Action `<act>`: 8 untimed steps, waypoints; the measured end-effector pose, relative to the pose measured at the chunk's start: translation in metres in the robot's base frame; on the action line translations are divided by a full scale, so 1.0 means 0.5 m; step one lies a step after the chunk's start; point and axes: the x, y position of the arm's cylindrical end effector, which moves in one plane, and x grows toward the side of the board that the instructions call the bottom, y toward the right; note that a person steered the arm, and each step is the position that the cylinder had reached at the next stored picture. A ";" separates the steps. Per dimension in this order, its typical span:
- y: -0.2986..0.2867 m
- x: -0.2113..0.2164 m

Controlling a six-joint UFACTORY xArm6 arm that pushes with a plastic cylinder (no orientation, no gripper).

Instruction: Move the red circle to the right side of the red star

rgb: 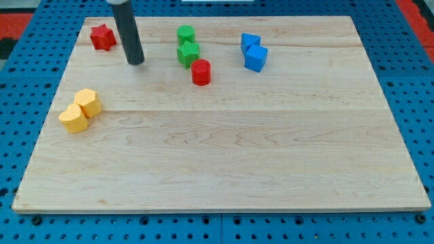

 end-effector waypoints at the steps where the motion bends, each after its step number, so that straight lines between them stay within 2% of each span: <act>1: 0.071 0.095; 2: 0.177 0.160; 3: 0.320 0.127; 4: 0.324 0.053; 5: 0.279 0.022; 6: 0.186 0.084; 7: 0.077 0.048; 8: 0.033 -0.042</act>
